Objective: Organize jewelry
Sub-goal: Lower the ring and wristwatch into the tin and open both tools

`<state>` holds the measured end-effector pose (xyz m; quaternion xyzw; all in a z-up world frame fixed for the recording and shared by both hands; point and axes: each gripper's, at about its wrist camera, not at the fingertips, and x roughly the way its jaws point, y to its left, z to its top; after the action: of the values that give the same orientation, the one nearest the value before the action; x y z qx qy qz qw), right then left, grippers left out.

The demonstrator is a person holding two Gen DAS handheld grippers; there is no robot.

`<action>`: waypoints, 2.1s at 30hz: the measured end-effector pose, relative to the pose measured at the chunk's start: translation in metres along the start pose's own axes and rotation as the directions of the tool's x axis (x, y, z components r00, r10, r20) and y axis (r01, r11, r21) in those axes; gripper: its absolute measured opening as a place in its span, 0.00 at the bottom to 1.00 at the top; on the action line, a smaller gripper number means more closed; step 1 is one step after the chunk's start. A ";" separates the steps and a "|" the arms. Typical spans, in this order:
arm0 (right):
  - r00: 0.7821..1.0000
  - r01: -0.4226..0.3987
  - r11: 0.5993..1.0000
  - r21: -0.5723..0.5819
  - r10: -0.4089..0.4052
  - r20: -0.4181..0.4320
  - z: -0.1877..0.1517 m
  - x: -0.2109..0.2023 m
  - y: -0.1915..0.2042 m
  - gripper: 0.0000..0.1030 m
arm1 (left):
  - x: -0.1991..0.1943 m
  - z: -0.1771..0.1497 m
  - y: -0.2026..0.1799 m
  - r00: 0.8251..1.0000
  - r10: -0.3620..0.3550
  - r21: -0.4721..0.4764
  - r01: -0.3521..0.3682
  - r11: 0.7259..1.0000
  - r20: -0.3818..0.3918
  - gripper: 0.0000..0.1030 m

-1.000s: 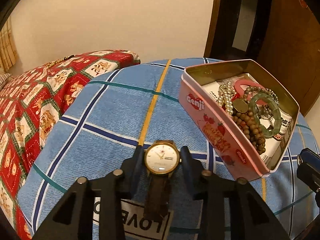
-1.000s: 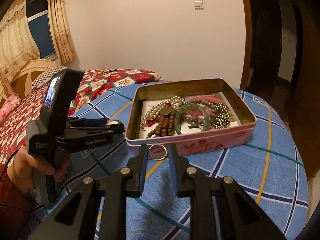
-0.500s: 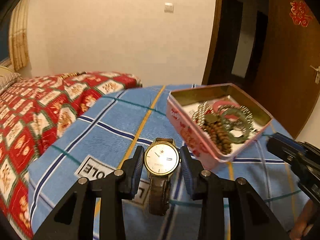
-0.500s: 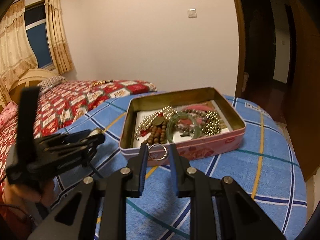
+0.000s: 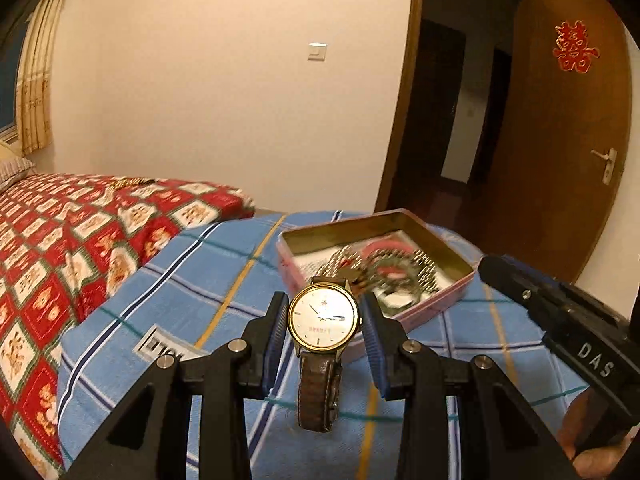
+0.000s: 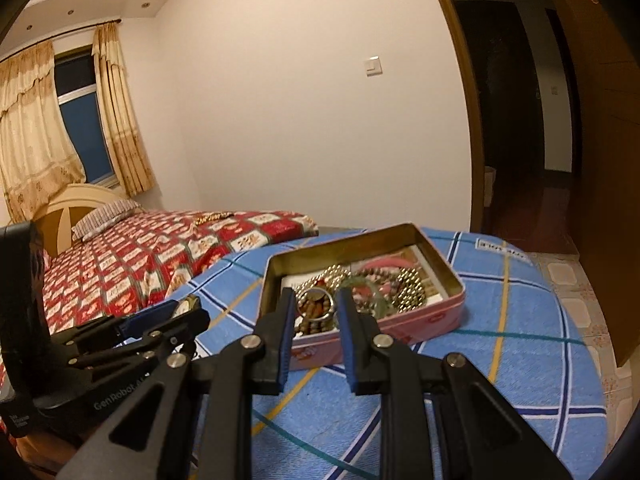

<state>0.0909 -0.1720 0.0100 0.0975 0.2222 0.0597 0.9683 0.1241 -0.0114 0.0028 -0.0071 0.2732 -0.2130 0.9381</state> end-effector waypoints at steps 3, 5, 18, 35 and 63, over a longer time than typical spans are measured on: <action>1.000 0.015 1.000 0.004 -0.016 0.017 0.006 -0.003 -0.006 0.24 | 0.003 0.010 -0.006 1.000 -0.016 0.007 0.016 1.000 0.020 0.36; 0.999 0.033 0.999 -0.001 -0.033 0.025 0.012 -0.002 -0.010 0.24 | 0.008 0.015 -0.010 0.999 -0.020 0.006 0.020 1.000 0.024 0.36; 0.996 0.093 0.995 0.020 -0.093 0.003 0.049 0.066 -0.048 0.24 | 0.089 0.047 -0.020 1.000 0.012 -0.040 -0.012 0.999 -0.007 0.36; 0.961 0.074 0.997 0.004 -0.071 -0.269 0.035 0.151 -0.069 0.24 | 0.158 0.029 -0.020 0.981 0.092 0.057 -0.083 0.995 -0.171 0.36; 0.957 0.280 0.923 0.263 -0.288 -0.007 0.022 0.046 -0.106 0.92 | 0.062 0.008 -0.009 0.981 0.191 -0.026 -0.191 0.981 0.022 0.67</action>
<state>0.1496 -0.2717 -0.0129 0.1917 0.2247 -0.1126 0.9487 0.1720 -0.0456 -0.0204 0.0053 0.2637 -0.1185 0.9573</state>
